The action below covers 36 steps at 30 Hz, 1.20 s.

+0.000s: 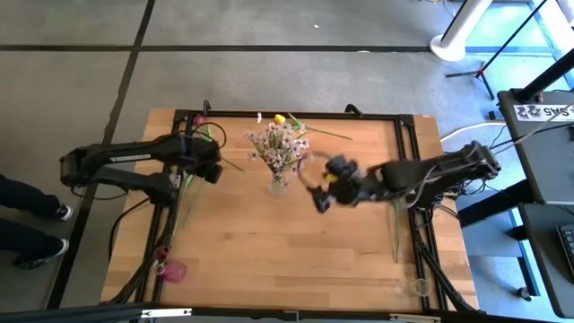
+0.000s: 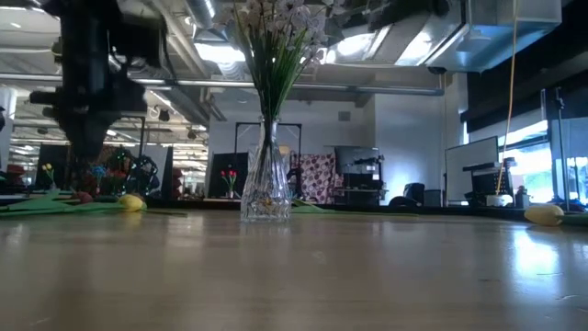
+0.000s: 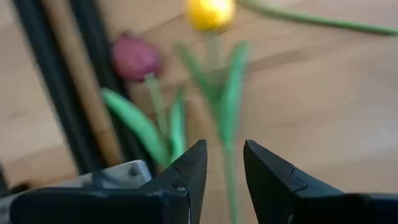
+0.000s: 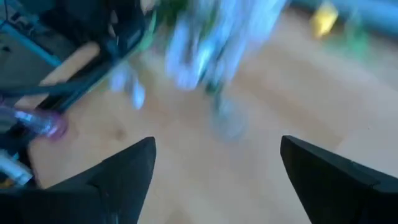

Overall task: Sort flowers into vase by color
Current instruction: Put the left red tulip into the pink transparent vase

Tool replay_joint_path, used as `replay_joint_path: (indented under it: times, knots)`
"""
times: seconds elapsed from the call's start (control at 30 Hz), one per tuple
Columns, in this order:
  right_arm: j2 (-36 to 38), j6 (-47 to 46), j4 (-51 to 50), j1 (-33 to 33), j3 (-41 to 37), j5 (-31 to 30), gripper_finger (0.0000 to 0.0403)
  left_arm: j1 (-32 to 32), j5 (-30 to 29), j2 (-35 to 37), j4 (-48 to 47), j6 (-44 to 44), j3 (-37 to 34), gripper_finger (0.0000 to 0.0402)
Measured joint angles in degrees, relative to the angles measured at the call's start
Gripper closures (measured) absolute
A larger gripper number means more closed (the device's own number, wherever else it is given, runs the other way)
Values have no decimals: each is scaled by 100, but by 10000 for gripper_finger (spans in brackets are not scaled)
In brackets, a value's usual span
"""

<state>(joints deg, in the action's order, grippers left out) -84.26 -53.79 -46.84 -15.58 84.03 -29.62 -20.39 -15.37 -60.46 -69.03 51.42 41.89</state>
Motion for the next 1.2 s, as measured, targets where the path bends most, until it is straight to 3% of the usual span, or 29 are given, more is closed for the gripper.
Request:
replay_joint_path:
  times: [0.1, 0.3, 0.5, 0.77, 0.97, 1.07, 1.2]
  knots:
    - [200, 1094, -266, 298, 528, -60, 59, -608, 2, -245, 79, -31, -170, 299]
    - [539, 3454, -410, 1169, 1431, 695, 59, -1799, 132, -903, 250, -241, -241, 299]
    - [890, 4518, -789, 1728, 1578, 1188, 59, -2341, 36, -1582, 833, -254, -241, 299]
    - [1171, 4308, -2103, 1750, 1578, 1256, 59, -2580, -614, -2444, 1007, -202, -241, 299]
    - [1261, 3478, -3143, 1124, 1475, 808, 59, -2650, -229, -2728, 1286, -355, -241, 304]
    - [1367, 3121, -3182, 744, 1264, 434, 59, -2634, -205, -2749, 1257, -381, -241, 323]
    - [1469, 2650, -3097, 292, 997, 91, 59, -2484, -380, -2673, 1158, -394, -241, 384]
